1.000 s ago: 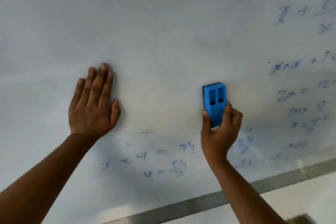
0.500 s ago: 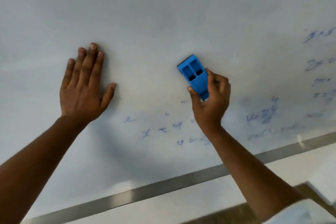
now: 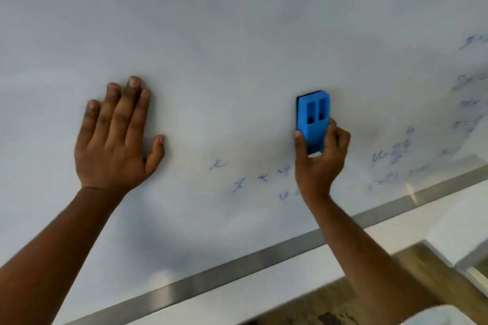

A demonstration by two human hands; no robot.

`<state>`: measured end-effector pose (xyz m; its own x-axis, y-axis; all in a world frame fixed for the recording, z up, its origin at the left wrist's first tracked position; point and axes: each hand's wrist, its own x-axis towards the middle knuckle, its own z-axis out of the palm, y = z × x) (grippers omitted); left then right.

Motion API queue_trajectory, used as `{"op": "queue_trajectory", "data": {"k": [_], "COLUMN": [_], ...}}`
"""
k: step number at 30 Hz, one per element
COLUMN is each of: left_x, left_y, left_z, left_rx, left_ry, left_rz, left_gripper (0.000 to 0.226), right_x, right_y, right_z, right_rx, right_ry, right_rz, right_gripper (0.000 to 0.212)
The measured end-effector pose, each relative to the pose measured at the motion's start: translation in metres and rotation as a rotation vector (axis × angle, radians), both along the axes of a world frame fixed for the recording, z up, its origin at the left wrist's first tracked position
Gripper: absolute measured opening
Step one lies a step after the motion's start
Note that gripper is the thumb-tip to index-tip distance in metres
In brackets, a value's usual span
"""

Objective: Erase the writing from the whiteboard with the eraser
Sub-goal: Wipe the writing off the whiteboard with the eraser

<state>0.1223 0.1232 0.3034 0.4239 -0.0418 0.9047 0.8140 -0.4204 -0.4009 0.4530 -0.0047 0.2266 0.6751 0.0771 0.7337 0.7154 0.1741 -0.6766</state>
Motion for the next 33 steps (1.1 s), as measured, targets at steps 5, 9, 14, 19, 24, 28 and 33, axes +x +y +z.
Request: {"op": "queue_trajectory", "data": {"k": [5, 9, 14, 19, 24, 28, 33], "left_x": [0.000, 0.000, 0.000, -0.003, -0.002, -0.001, -0.002], "left_y": [0.000, 0.002, 0.002, 0.001, 0.003, 0.002, 0.000], "left_z": [0.000, 0.001, 0.000, 0.002, 0.000, 0.000, 0.000], "left_rx": [-0.013, 0.015, 0.009, 0.012, 0.012, 0.020, 0.005], "left_ry": [0.013, 0.022, 0.012, 0.003, -0.010, -0.021, -0.018], "left_rz": [-0.016, -0.031, -0.052, -0.085, -0.087, -0.083, -0.089], "left_gripper": [0.076, 0.077, 0.076, 0.074, 0.074, 0.075, 0.075], "right_x": [-0.082, -0.061, -0.119, -0.149, -0.075, -0.081, -0.129], "right_y": [-0.012, -0.019, 0.021, 0.013, -0.011, 0.015, 0.013], "right_z": [-0.086, -0.070, -0.021, -0.081, -0.066, -0.019, -0.088], "right_rx": [-0.358, -0.197, -0.071, -0.289, -0.309, -0.094, -0.320], "right_ry": [-0.363, 0.004, -0.105, -0.673, -0.358, -0.193, -0.808], "right_rz": [0.245, 0.182, 0.130, 0.187, 0.109, 0.060, 0.189], "right_gripper": [0.061, 0.058, 0.062, 0.062, 0.067, 0.062, 0.063]}}
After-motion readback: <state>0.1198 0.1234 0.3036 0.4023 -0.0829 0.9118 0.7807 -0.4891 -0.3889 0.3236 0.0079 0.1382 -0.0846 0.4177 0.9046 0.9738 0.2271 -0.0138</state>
